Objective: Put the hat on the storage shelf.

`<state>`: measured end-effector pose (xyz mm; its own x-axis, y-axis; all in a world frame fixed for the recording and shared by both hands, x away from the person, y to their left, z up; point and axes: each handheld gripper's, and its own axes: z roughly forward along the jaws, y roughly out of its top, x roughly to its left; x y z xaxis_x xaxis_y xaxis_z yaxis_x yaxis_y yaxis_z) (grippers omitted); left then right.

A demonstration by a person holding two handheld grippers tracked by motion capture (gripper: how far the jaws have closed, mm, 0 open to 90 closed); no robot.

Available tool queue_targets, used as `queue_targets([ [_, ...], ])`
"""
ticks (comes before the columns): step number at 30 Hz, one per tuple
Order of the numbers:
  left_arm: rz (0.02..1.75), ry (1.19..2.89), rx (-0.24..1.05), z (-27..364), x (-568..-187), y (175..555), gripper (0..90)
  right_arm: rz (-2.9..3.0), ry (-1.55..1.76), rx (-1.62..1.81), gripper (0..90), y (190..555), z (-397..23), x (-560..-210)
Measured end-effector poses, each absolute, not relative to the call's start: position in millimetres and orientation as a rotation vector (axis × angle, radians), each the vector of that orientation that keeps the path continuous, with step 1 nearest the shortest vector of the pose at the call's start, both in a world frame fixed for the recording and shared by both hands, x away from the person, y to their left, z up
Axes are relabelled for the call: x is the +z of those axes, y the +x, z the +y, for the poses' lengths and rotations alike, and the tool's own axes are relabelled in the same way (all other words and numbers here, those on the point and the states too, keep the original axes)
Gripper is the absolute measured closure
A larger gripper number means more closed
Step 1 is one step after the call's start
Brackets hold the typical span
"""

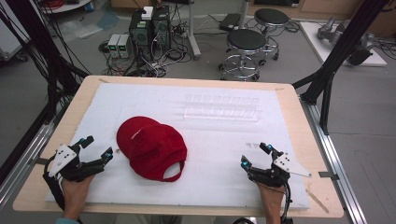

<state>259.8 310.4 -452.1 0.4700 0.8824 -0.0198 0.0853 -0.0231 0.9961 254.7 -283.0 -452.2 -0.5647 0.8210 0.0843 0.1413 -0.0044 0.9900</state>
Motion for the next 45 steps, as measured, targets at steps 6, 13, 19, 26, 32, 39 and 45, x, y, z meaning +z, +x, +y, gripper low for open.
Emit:
queue_targets([
  [6, 0.896, 1.464, 0.797, 311.1, -452.1, 259.6, 13.8, 1.723, 1.003, 1.627, 9.9, 255.4, -284.3, -452.2],
  [13, 0.896, 1.463, 0.800, 310.9, -452.2, 259.4, 13.8, 1.724, 1.012, 1.629, 9.8, 254.7, -284.1, -452.1],
  [19, 0.897, 1.463, 0.799, 311.0, -452.2, 259.6, 13.8, 1.726, 1.006, 1.623, 9.8, 254.7, -283.7, -451.9],
  [26, 0.898, 1.463, 0.799, 311.0, -452.1, 259.6, 13.8, 1.759, 0.998, 1.597, 9.9, 257.0, -281.7, -450.6],
  [32, 0.899, 1.464, 0.799, 311.3, -452.1, 259.7, 13.8, 1.739, 0.996, 1.644, 9.8, 259.5, -275.5, -437.6],
  [39, 0.903, 1.457, 0.796, 311.0, -452.2, 259.9, 13.8, 1.810, 0.906, 1.680, 9.8, 267.0, -252.1, -406.2],
  [45, 0.904, 1.458, 0.792, 311.3, -452.1, 260.0, 13.8, 1.872, 0.829, 1.707, 9.8, 273.7, -224.8, -385.3],
])
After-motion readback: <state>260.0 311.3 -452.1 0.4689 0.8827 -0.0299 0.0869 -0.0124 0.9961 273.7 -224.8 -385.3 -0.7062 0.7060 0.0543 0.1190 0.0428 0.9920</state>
